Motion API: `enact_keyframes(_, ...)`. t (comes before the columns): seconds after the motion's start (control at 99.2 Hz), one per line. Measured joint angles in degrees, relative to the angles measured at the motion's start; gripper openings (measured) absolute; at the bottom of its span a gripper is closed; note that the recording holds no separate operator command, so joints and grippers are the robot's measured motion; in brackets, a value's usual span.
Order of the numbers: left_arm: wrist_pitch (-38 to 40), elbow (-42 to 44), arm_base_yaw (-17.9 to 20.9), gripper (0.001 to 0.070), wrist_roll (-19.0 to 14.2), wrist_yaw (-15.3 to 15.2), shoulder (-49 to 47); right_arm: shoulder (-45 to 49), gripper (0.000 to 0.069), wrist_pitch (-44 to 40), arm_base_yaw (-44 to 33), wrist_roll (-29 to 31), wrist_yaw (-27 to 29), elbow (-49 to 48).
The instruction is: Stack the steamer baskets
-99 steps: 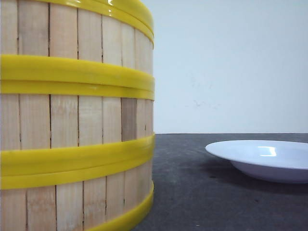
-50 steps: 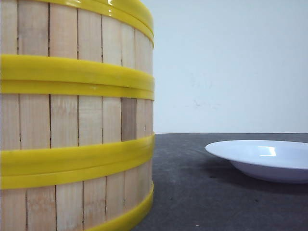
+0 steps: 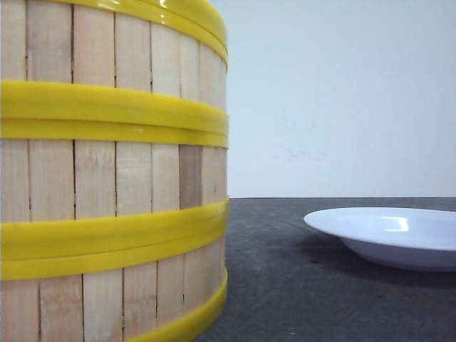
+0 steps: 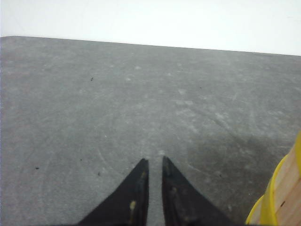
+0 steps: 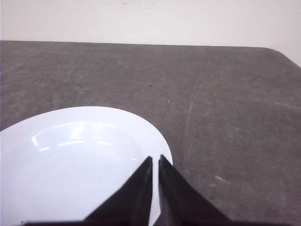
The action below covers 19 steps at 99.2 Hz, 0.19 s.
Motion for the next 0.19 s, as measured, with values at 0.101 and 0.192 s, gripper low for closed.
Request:
enact_keyframes(0.101,0.00,0.00,0.00,0.0025,0.00,0.00,0.00,0.00,0.0016,0.00,0.00,0.00,0.00,0.00)
enact_keyframes(0.192,0.00,0.00,0.00,0.0025,0.00,0.00,0.00,0.02,0.0016,0.00,0.00,0.00,0.00,0.00)
